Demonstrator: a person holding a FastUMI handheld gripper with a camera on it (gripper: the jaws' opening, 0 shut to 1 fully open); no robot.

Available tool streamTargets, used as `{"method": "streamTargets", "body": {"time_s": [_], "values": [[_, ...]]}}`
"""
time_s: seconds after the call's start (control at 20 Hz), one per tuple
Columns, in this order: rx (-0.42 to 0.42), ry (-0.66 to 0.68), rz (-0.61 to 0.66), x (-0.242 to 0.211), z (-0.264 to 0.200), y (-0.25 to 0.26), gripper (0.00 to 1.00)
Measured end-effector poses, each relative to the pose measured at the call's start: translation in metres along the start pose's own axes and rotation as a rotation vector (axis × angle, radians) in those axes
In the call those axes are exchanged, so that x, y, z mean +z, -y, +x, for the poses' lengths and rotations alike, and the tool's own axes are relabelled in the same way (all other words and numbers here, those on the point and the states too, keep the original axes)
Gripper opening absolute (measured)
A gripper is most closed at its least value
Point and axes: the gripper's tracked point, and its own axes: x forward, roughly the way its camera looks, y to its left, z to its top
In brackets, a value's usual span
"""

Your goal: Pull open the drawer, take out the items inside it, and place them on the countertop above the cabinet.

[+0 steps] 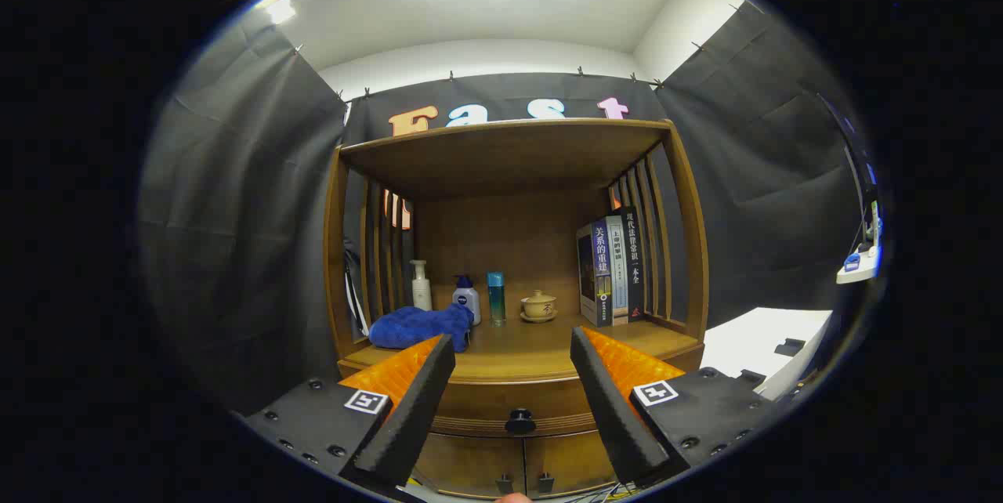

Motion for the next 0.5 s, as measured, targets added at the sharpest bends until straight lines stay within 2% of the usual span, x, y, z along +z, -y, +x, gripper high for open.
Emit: {"method": "streamTargets", "body": {"time_s": [0.5], "values": [[0.006, 0.003, -0.022, -0.0002, -0.002, -0.006, 0.98]]}}
